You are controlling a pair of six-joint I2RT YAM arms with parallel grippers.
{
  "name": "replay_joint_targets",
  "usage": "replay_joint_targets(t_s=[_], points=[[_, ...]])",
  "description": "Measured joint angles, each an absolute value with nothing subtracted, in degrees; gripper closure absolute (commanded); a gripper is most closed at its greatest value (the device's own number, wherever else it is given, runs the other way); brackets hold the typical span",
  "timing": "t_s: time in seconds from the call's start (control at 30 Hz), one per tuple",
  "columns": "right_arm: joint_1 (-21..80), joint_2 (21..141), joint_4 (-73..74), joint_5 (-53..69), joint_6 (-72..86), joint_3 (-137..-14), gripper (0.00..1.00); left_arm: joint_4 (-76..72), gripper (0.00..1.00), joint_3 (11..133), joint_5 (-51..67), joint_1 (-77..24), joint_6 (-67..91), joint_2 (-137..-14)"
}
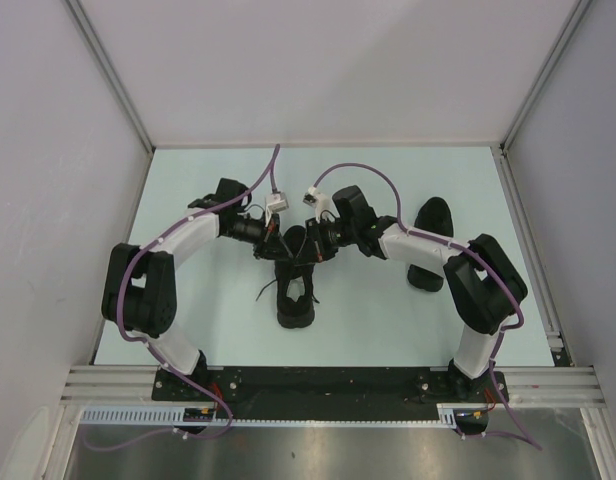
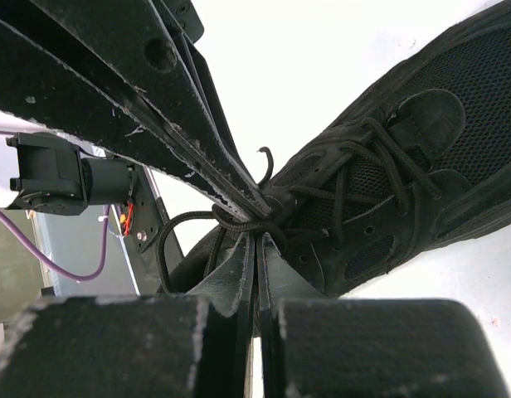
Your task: Tie the shoes
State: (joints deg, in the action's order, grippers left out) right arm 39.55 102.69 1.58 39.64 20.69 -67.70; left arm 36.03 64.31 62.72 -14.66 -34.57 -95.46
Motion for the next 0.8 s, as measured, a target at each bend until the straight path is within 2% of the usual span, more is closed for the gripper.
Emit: replay_joint_targets(t_s=[0.27,0.37,0.4,0.63,0.77,0.8], points=[[39.2,102.7,1.6,40.2,20.7,-67.7,0.88,35.0,1.0,64.3,62.8,-14.1,-34.7,-94.5],[39.0,102.7,1.5,40.7,20.7,-67.6,0.95,35.2,1.0,64.3,62.9,-13.9,-35.2,-94.4],[38.9,102.7,1.5,40.8,20.7,-67.6,0.99,35.3,1.0,64.3,63.0,-13.8,-35.6,-94.4],[38.5,102.7,1.7,41.4,20.6,-67.6,1.0,35.9,1.0,64.3,63.3,-13.8,-36.7,-94.0],[38.5,102.7,1.6,41.4,20.6,-67.6,1.0,37.1,0.83,64.5,63.6,-13.8,-37.5,-93.9],[38.5,102.7,1.6,41.4,20.6,-67.5,1.0,37.6,0.81,64.8,63.7,-13.8,-37.7,-94.0]])
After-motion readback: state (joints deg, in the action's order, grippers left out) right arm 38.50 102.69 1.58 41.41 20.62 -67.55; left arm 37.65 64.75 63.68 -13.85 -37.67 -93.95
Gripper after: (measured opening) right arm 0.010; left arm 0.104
